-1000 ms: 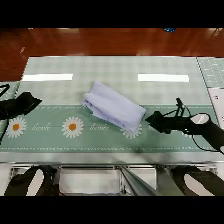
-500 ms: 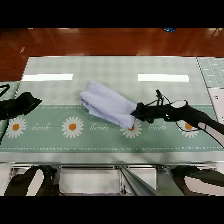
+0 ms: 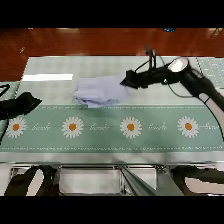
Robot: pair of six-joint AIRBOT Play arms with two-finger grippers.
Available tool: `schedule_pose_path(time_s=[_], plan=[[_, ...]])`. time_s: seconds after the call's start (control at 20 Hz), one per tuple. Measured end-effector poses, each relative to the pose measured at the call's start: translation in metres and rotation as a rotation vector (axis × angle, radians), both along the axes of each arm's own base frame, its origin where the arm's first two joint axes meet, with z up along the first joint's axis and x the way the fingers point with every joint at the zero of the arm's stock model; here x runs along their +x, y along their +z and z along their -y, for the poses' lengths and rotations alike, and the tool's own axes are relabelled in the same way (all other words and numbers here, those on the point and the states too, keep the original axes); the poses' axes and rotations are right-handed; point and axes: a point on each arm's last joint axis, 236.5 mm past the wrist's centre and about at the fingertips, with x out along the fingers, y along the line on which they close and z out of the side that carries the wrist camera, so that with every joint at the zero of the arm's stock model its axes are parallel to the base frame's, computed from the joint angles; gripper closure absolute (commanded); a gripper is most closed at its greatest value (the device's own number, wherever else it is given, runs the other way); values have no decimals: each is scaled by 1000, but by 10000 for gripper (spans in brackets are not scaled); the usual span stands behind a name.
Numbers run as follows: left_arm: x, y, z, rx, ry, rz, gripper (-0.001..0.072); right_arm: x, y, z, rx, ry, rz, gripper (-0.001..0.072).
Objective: Fold the shirts.
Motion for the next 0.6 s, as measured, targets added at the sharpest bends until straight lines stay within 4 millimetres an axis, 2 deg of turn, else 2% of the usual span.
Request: schedule_pose_path(time_s=[0.1, 0.25, 0.4, 0.6], plan=[[0, 0, 0, 0, 0, 0, 687, 14, 31, 17, -56, 4, 58, 689], [0, 0, 0, 0, 0, 0, 687, 35, 78, 59, -119, -41, 121, 689], [0, 0, 0, 0, 0, 0, 687, 50, 120, 119, -154, -138, 156, 689], [0, 0, 0, 0, 0, 0, 687, 52, 163, 212, -186, -305, 162, 689]])
